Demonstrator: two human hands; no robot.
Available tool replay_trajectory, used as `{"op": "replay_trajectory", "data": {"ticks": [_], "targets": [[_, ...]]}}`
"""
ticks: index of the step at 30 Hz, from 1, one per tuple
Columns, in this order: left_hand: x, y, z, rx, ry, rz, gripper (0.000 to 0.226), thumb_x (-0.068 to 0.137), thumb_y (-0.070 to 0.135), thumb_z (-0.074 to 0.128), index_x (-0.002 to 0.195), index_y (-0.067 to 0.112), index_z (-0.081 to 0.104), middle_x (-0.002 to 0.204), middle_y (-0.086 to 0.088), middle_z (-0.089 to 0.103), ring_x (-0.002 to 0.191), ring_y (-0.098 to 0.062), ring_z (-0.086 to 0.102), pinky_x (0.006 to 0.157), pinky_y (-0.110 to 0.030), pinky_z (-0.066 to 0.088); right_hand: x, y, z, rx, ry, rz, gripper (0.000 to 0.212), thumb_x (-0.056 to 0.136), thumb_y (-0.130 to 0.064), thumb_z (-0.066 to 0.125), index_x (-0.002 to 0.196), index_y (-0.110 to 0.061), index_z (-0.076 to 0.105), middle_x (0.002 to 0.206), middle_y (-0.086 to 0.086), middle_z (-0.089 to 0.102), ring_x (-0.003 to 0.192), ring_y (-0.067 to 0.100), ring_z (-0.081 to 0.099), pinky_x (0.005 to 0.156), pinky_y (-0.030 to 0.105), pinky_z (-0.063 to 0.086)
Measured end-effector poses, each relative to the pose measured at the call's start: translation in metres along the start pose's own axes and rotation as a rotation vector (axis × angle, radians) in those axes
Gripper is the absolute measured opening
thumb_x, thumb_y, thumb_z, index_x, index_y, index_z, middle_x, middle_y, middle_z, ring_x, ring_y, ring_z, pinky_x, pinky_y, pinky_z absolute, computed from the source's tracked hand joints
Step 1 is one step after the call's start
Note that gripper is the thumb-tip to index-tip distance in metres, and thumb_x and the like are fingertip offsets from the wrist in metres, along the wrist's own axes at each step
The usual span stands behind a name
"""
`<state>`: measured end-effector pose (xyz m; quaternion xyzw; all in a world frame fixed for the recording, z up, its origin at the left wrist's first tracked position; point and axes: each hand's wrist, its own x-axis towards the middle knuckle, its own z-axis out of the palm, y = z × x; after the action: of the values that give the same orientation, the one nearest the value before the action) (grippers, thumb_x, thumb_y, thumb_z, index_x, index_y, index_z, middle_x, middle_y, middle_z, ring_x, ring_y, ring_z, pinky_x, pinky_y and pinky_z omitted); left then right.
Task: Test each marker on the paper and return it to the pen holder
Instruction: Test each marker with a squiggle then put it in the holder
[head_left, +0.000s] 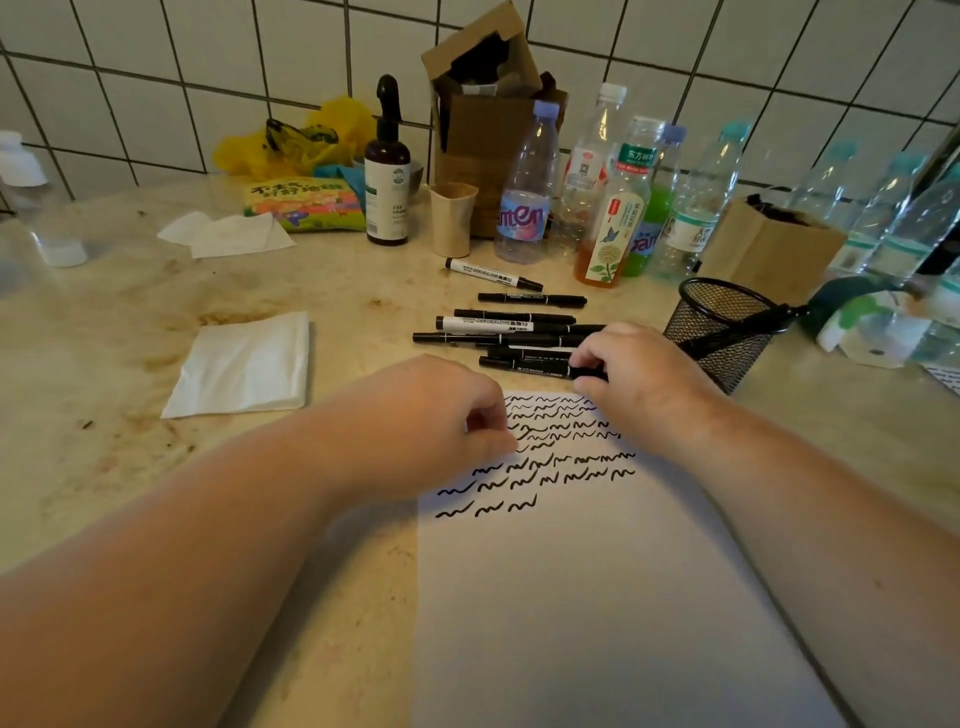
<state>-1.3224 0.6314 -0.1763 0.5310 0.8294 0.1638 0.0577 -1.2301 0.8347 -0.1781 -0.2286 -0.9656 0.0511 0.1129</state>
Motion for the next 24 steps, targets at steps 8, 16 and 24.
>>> {"op": "replay_trajectory", "data": {"ticks": [8, 16, 24], "targets": [[-0.001, 0.001, -0.001, -0.006, 0.0, 0.023, 0.016, 0.091, 0.052, 0.055, 0.097, 0.039, 0.063, 0.089, 0.017, 0.061, 0.077, 0.003, 0.052, 0.063, -0.015, 0.039, 0.001, -0.006, -0.001, -0.018, -0.036, 0.059, 0.008, 0.094, -0.031, 0.065, 0.099, -0.027, 0.068, 0.105, -0.003, 0.053, 0.105, 0.018, 0.049, 0.081, 0.031, 0.037], [0.002, 0.001, 0.001, -0.012, -0.002, -0.02, 0.015, 0.096, 0.041, 0.051, 0.093, 0.036, 0.065, 0.084, 0.014, 0.065, 0.076, -0.002, 0.058, 0.068, -0.021, 0.05, -0.057, -0.017, -0.042, 0.678, -0.042, 0.077, 0.004, 0.093, -0.025, 0.066, 0.092, -0.026, 0.07, 0.07, -0.004, 0.069, 0.061, 0.01, 0.062, 0.056, 0.027, 0.046], [-0.001, 0.009, -0.007, -0.167, 0.012, 0.033, 0.024, 0.093, 0.054, 0.044, 0.099, 0.042, 0.065, 0.088, 0.022, 0.067, 0.081, 0.008, 0.058, 0.066, -0.014, 0.041, -0.085, -0.014, -0.017, 1.294, -0.117, 0.133, 0.021, 0.067, -0.021, 0.077, 0.082, -0.007, 0.074, 0.066, 0.015, 0.064, 0.053, 0.022, 0.06, 0.046, 0.026, 0.049]]}}
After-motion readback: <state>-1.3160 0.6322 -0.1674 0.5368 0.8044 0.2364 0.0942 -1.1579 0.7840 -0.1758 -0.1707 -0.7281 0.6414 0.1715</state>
